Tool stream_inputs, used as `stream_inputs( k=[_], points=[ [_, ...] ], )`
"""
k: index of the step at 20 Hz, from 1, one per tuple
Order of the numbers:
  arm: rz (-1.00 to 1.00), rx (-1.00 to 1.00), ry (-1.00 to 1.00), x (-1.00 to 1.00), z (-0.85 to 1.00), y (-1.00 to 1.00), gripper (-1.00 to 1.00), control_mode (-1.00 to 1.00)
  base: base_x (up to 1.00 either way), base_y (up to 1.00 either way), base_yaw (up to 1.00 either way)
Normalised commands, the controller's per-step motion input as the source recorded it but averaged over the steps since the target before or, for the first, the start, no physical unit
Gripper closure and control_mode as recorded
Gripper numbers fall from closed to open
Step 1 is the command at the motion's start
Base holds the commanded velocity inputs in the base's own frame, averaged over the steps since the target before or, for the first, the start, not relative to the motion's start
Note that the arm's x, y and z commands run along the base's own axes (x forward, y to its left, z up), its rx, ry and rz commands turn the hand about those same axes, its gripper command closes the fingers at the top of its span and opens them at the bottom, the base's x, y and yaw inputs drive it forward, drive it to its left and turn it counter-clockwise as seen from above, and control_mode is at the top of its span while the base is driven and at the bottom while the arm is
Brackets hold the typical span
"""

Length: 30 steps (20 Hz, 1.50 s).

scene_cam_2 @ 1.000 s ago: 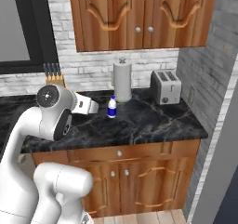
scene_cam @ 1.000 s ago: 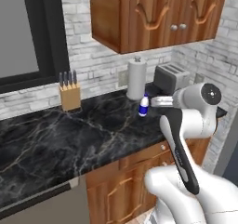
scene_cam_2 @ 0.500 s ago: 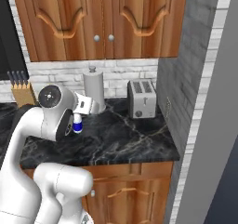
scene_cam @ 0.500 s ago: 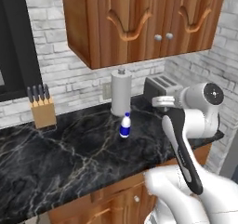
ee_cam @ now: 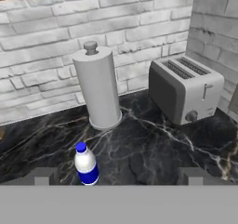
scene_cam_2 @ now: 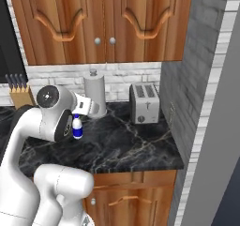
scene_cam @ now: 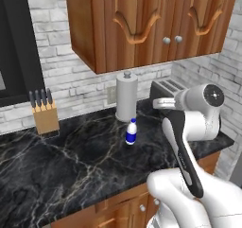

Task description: Place the drinks on the dining counter in a tight cluster.

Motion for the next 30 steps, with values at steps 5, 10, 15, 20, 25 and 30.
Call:
stream_inputs(
  k=[5, 10, 15, 20, 25, 30],
  points=[
    [0.01, 0.0, 0.0, 0.05, 0.0, 0.0, -1.0, -1.0, 0.0, 0.0, 0.0],
    [0.48, 0.0, 0.07, 0.95, -0.09, 0.0, -1.0, -1.0, 0.0, 0.0, 0.0],
    [0.54, 0.01, 0.04, 0.79, -0.08, 0.0, -1.0, -1.0, 0.0, 0.0, 0.0],
    [0.55, 0.01, -0.14, 0.17, -0.39, 0.0, -1.0, -1.0, 0.0, 0.0, 0.0],
    [0.42, 0.01, -0.11, -0.03, -0.31, 0.03, -1.0, -1.0, 0.0, 0.0, 0.0],
    [0.27, -0.07, -0.3, -0.09, -0.31, 0.09, -1.0, -1.0, 0.0, 0.0, 0.0]
  ],
)
